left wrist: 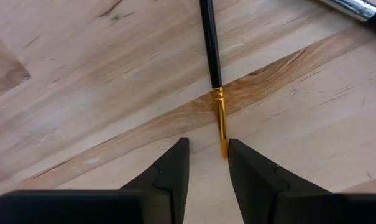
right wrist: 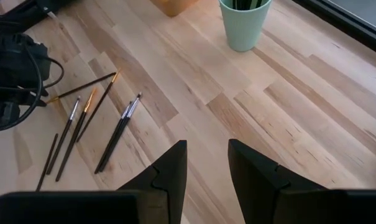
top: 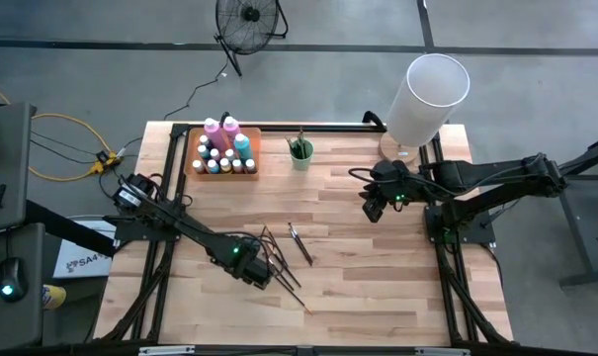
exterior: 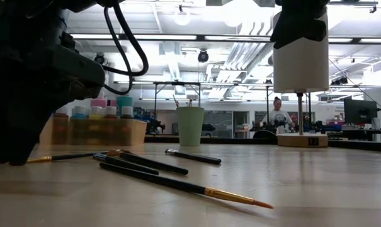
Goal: Pick & Place Paint Supplies
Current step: Put the black paint brush into the green cup
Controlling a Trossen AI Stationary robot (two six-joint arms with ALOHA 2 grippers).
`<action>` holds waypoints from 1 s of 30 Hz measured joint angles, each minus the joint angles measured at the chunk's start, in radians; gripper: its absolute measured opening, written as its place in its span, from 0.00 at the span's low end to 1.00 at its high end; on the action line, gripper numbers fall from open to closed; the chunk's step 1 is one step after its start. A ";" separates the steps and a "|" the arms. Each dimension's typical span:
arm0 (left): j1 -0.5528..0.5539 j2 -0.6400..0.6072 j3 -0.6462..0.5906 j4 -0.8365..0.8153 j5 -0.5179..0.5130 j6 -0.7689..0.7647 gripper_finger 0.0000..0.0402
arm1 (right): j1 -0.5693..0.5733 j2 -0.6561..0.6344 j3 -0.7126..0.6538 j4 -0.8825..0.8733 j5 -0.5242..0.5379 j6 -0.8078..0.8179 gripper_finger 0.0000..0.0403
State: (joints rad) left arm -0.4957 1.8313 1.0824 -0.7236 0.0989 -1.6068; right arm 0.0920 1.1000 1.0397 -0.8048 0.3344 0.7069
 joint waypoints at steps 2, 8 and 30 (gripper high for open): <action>0.000 0.000 0.000 0.002 0.002 0.003 0.26 | 0.000 0.000 0.000 0.000 0.000 0.000 0.28; 0.000 0.000 -0.001 0.008 0.015 0.005 0.26 | 0.000 0.000 0.000 0.000 0.000 0.000 0.28; -0.002 0.000 -0.001 0.044 0.019 0.015 0.01 | 0.000 0.000 0.000 0.000 -0.020 0.004 0.28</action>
State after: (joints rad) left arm -0.4976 1.8317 1.0813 -0.6800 0.1175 -1.5921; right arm 0.0921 1.1000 1.0397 -0.8047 0.3141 0.7109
